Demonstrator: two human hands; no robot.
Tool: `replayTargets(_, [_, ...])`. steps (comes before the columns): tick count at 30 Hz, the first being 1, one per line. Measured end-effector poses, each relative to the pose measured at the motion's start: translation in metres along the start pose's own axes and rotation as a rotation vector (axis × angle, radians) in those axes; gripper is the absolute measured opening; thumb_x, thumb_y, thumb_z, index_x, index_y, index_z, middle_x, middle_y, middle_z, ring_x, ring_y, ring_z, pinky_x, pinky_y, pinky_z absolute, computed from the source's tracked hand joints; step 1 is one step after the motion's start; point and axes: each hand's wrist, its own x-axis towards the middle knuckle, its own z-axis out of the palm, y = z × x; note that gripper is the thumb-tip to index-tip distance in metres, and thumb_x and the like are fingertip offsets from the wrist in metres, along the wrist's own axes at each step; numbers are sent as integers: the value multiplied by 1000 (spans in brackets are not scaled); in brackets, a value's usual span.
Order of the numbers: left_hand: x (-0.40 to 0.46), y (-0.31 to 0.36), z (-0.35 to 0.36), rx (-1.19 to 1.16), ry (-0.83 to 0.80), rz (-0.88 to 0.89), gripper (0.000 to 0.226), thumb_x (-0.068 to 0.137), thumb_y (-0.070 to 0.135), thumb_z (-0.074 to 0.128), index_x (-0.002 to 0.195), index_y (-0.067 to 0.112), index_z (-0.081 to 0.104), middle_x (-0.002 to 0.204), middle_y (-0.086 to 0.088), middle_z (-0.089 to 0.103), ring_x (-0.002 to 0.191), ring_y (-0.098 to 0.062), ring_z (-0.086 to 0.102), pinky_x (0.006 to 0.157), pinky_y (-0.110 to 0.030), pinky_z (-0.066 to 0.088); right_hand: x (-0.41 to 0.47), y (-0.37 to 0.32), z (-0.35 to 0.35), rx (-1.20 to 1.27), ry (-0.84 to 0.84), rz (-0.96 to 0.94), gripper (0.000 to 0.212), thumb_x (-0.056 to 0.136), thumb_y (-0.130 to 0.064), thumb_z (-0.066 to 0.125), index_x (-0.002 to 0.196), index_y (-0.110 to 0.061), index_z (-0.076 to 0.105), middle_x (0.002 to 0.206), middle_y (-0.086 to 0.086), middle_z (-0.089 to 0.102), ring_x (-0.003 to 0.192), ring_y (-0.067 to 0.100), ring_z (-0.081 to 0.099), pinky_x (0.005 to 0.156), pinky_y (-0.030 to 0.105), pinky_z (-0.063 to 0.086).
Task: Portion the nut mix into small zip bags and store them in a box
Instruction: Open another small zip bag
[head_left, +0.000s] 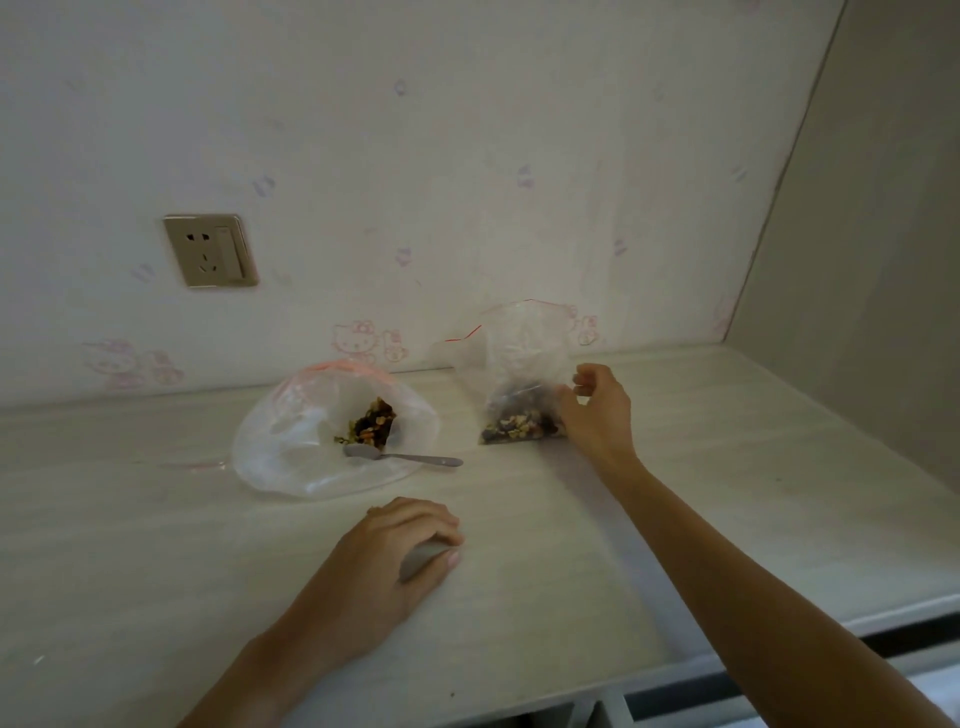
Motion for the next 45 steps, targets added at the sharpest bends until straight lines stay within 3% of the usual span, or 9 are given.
replayTargets(7, [-10,11,-18,-160,108,-58,18,97,45,66,110,35,74,109,24,72,106,-2,69,92,-24,56,-83,-32,-11,-5,-241,-324,12,98,-12,65,108,-16,69,101,-7,69,91,3,65,78,22,52])
replayTargets(12, [-42,7,-63,-186,292,-147,11,94,40,69,100,34,76,98,18,77,89,-9,74,71,-15,55,-143,-46,18,-217,-663,-595,20,100,-31,62,117,-24,69,115,-12,69,97,0,60,86,15,50])
replayTargets(16, [-62,-22,-106,-161,506,-302,2,93,30,75,92,30,74,80,9,76,75,-9,73,61,-20,54,-169,-51,39,-278,-706,-710,20,100,-36,59,115,-27,68,119,-12,65,104,4,57,87,15,43])
replayTargets(20, [-69,-73,-139,53,643,-578,5,94,19,74,95,23,73,97,7,75,94,-16,72,79,-19,53,-180,-49,47,-312,-682,-818,16,100,-36,60,110,-27,70,110,-12,64,100,7,55,93,26,47])
replayTargets(23, [-72,-106,-153,285,461,-876,40,97,40,67,128,15,65,130,-10,62,124,-30,60,104,-42,48,-180,-48,47,-301,-685,-838,12,99,-34,62,106,-28,71,107,-15,63,101,4,53,93,24,45])
replayTargets(26, [-73,-122,-158,522,287,-1074,65,93,64,58,133,13,61,136,-14,58,131,-36,49,106,-47,43,-181,-48,49,-305,-702,-825,11,99,-34,62,103,-30,70,107,-18,63,101,1,52,94,20,44])
replayTargets(32, [-79,-127,-162,337,491,-995,14,90,34,72,82,23,76,94,1,77,100,-30,71,82,-34,55,-178,-44,49,-211,-714,-689,8,95,-29,68,101,-32,73,103,-29,61,103,-4,56,92,11,43])
replayTargets(39, [-92,-82,-184,50,844,-680,16,94,18,73,84,30,69,87,13,72,79,0,66,66,-10,45,-177,-54,47,-165,-754,-522,8,91,-44,71,98,-41,70,106,-22,65,101,1,62,89,20,52])
replayTargets(45, [-90,-16,-197,-46,963,-400,9,98,26,71,93,33,68,91,16,72,89,-11,69,78,-20,53,-179,-100,40,3,-753,-436,71,71,-77,62,121,-27,66,113,-16,67,102,-3,63,85,25,57])
